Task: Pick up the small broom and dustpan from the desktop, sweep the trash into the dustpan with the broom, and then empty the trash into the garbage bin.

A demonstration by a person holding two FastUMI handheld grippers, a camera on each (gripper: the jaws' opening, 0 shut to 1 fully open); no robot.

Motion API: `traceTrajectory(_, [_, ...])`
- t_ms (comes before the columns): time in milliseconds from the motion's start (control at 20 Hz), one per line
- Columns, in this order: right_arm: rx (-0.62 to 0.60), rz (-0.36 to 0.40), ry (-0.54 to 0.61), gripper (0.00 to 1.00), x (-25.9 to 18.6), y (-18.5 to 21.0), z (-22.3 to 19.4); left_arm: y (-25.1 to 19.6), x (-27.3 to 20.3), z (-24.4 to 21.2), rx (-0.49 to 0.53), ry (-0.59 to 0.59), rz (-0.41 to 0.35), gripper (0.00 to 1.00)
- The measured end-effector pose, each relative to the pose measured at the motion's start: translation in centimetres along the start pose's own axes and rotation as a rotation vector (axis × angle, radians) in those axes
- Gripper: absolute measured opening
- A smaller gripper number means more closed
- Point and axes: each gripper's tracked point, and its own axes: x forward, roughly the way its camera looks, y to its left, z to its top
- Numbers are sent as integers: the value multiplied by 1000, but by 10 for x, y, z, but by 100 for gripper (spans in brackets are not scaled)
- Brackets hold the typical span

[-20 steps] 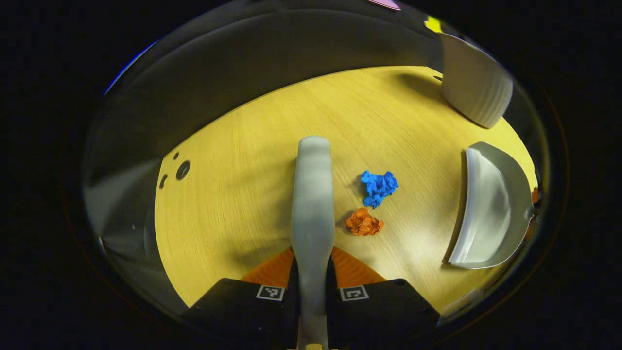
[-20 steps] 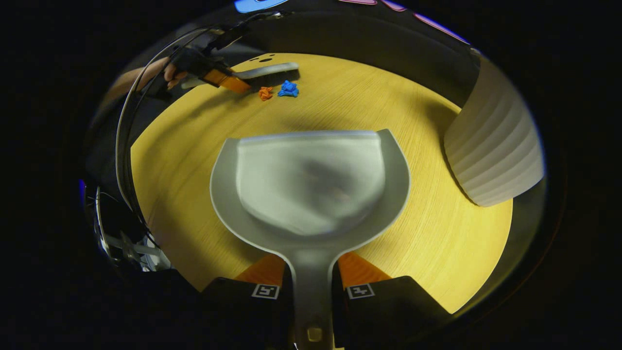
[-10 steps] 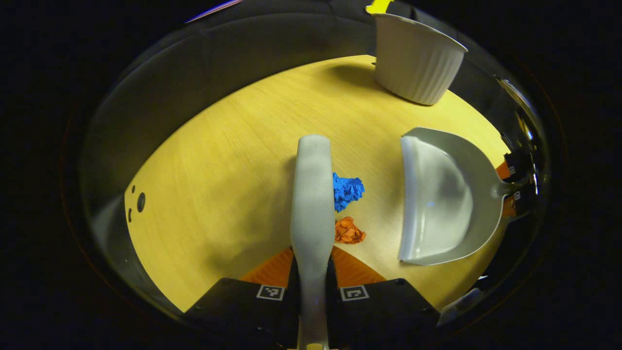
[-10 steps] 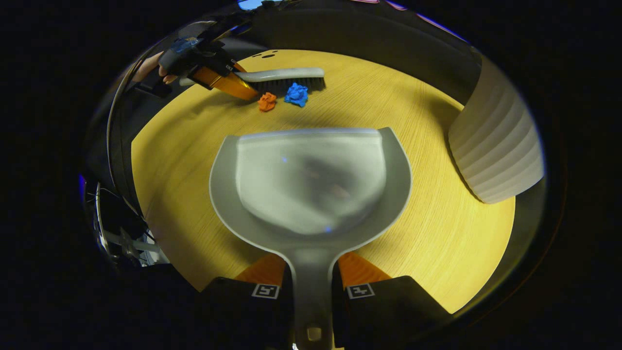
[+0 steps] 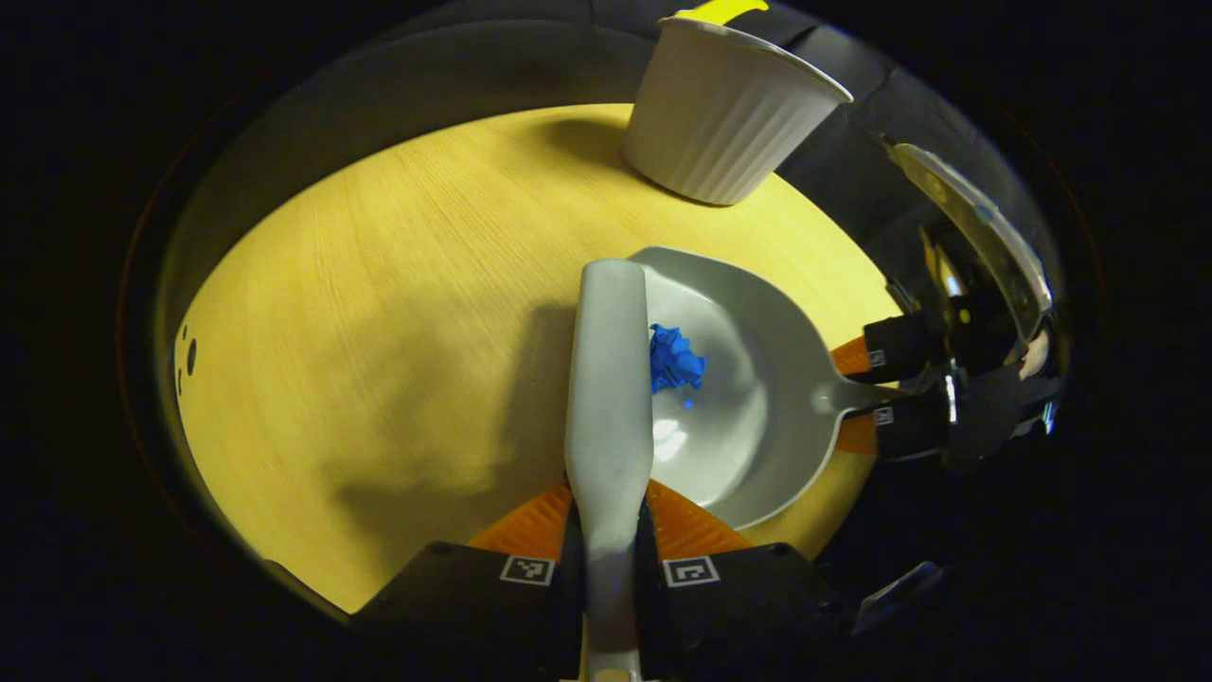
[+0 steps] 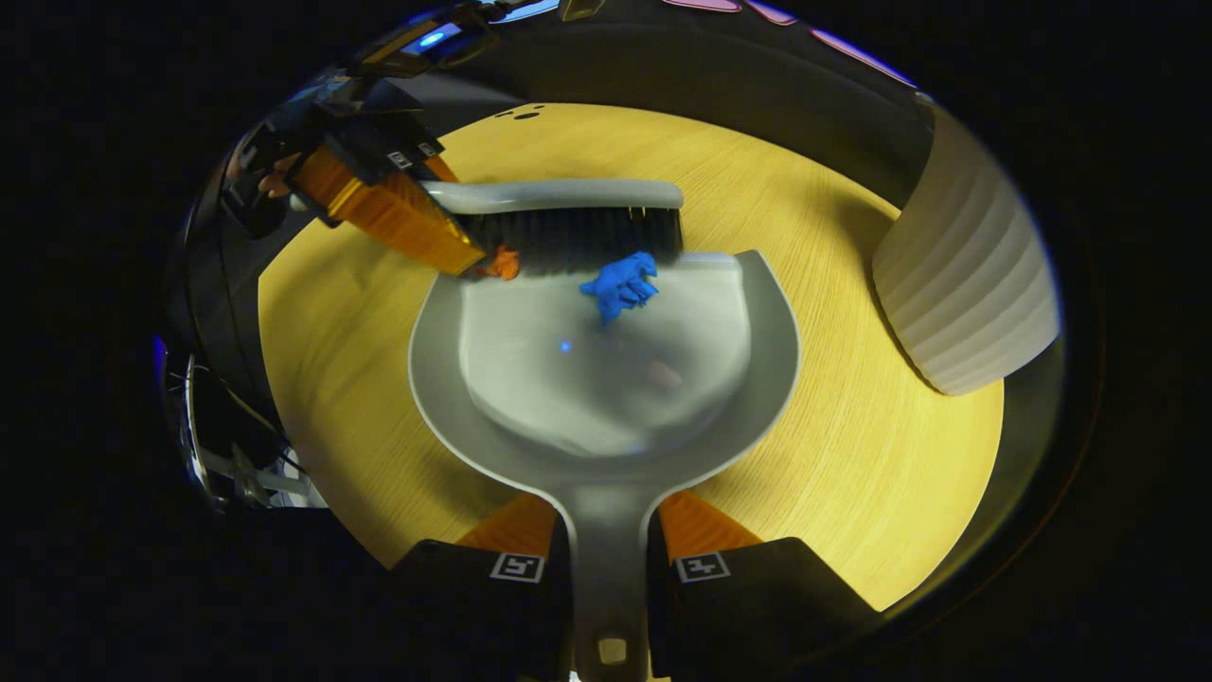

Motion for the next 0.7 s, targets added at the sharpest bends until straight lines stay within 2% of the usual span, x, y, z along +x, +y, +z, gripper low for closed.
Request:
traceTrajectory(250, [22, -5, -15, 35, -1, 4, -4, -1, -22, 6, -120, -80, 22, 27])
traceTrajectory(550, [36, -10, -7, 35, -4, 5, -9, 15, -64, 7, -172, -200, 129, 27])
traceTrajectory(700, [61, -28, -22, 35, -5, 4, -7, 23, -75, -11, -207, -277, 185, 27])
